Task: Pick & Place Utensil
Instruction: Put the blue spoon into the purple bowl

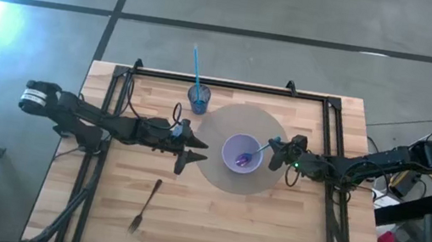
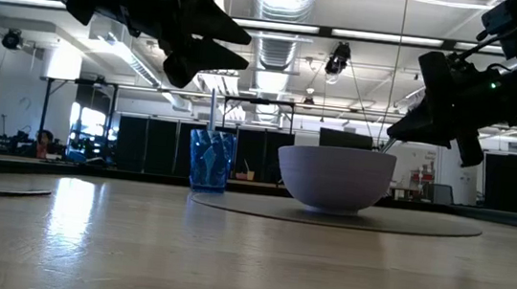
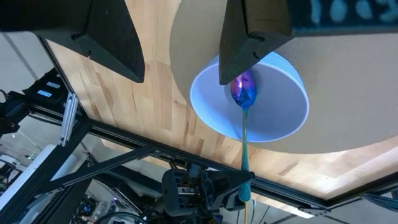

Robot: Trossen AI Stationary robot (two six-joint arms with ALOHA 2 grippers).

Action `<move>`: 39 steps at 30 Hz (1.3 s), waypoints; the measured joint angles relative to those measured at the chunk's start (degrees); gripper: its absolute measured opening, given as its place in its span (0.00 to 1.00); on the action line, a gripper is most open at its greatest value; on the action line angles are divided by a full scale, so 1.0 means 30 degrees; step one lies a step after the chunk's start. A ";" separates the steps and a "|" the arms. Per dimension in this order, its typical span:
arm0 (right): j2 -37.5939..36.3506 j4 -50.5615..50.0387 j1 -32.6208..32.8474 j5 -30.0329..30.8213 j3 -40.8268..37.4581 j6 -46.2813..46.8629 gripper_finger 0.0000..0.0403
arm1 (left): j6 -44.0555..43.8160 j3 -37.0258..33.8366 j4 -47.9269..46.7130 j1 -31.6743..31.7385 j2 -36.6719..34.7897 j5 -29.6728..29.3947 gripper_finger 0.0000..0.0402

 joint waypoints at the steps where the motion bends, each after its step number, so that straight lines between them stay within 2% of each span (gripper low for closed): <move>1: 0.0000 -0.0001 0.0000 0.0001 0.0000 0.0000 0.06 | 0.0000 0.0000 0.0000 0.0000 -0.0003 0.0087 0.49; 7: 0.0000 -0.0063 0.0000 0.0007 -0.0015 0.0008 0.07 | -0.0022 0.0000 0.0000 0.0000 -0.0003 0.0101 0.49; 22: 0.0036 -0.0126 0.0015 -0.0146 -0.0066 -0.0037 0.28 | -0.0051 0.0007 -0.0022 0.0000 0.0000 0.0093 0.49; 39: -0.0131 -0.0093 0.0015 -0.0053 -0.0056 -0.0374 0.39 | -0.0482 0.0007 -0.0262 0.0000 -0.0007 0.0091 0.49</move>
